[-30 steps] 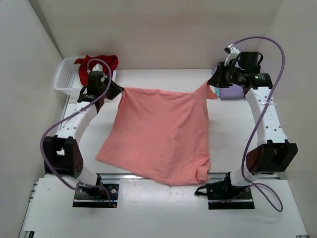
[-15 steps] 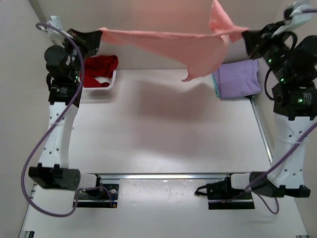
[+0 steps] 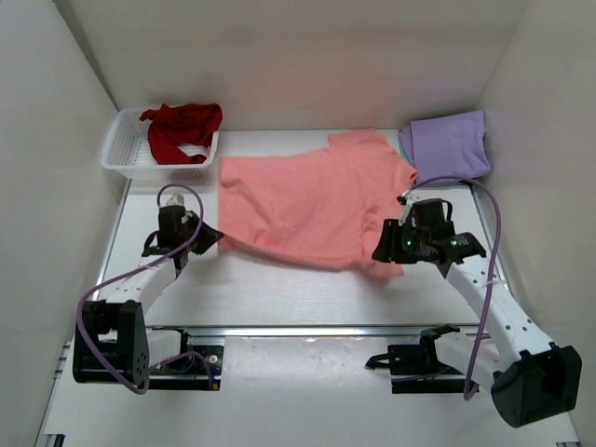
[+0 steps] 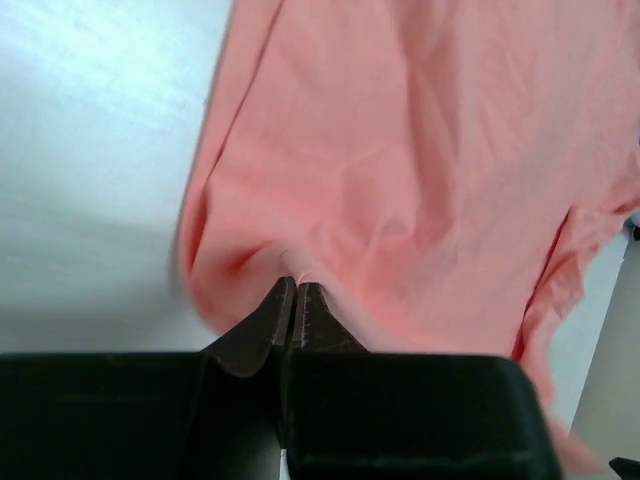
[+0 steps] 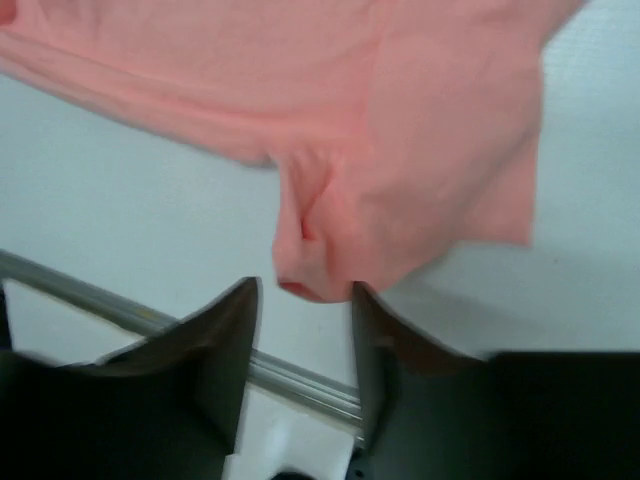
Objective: Fold and stack the t-shirts
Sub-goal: Flatten out the tshirt
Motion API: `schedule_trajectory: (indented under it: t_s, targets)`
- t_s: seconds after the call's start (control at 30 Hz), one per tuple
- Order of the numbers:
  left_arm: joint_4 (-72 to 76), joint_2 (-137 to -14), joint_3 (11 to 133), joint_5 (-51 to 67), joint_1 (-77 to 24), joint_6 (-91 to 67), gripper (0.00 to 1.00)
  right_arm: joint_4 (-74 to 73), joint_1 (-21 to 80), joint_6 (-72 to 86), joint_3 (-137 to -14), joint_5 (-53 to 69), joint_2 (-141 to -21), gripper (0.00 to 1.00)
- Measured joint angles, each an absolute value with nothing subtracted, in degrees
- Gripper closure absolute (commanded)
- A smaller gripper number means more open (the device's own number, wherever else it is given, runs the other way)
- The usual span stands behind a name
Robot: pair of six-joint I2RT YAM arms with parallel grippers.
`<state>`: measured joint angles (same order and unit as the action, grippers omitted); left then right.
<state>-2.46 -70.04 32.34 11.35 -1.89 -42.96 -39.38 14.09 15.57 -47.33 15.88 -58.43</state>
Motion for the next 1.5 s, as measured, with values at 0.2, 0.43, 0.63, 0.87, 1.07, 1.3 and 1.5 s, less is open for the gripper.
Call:
schedule_trajectory:
  t_s: [0.2,0.43,0.63,0.87,1.07,1.3,1.5]
  targets:
    - [-2.1,-66.3,28.4,9.7,-1.9,-42.1,0.88,-40.3,18.4,19.7,-45.8,14.8,-54.0,0.44]
    - [-1.0,-65.9,26.5,8.9,-2.1,-41.1,0.92,-34.5,13.4,15.8,-45.7,13.1,-65.2,0.47]
    - [-1.7,-65.8,25.3,8.8,-2.2,-40.9,0.92,-30.3,12.0,12.5,-42.2,14.9,-70.2,0.48]
    - [-2.2,-64.4,23.9,8.8,-2.3,-40.9,0.93,-27.9,10.7,9.4,-37.4,18.4,-71.8,0.48]
    - [-3.4,-63.0,22.7,8.8,-2.3,-40.8,0.93,-25.6,10.3,7.3,-37.3,20.0,-76.1,0.54]
    - [-5.2,-57.8,21.1,8.8,-1.1,-40.3,0.93,-25.0,9.6,6.5,-36.1,20.2,-76.8,1.00]
    - [-9.2,-53.6,20.5,8.8,-0.4,-39.4,0.97,-30.3,9.8,9.3,-36.1,18.4,-71.5,1.00]
